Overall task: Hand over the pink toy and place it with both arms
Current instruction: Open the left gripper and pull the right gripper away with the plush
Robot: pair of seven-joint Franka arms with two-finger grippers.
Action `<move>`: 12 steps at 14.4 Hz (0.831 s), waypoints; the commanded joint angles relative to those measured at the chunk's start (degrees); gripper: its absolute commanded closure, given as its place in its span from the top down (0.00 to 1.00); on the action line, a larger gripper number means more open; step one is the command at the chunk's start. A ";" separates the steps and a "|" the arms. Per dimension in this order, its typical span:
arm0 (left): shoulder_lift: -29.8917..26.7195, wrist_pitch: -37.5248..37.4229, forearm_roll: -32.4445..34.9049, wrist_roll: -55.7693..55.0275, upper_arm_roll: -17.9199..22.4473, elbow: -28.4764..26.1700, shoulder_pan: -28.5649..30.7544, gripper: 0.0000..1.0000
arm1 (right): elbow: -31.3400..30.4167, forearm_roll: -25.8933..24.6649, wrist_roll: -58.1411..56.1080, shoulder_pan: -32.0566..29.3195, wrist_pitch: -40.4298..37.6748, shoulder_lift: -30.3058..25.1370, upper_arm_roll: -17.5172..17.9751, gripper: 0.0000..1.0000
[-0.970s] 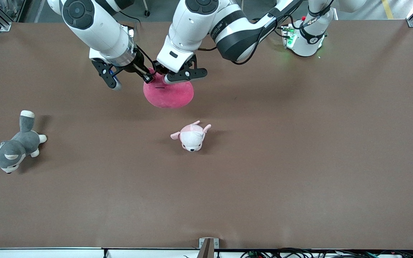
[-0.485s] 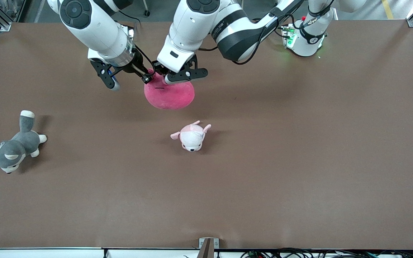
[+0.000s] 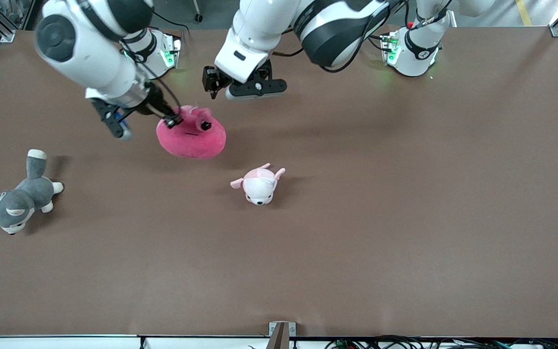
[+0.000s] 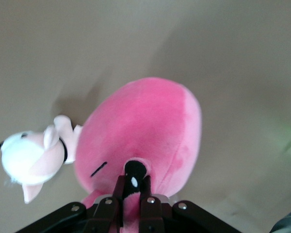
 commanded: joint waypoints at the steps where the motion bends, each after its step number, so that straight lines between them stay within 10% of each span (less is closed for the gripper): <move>1: -6.62 -9.59 0.39 6.73 0.33 -1.16 3.50 1.00 | -2.22 0.68 -8.56 -5.86 2.70 1.71 0.64 0.00; 12: -29.13 -31.52 0.30 41.39 0.24 -12.39 25.55 1.00 | -7.33 0.76 -30.74 -19.41 15.19 11.90 0.64 0.04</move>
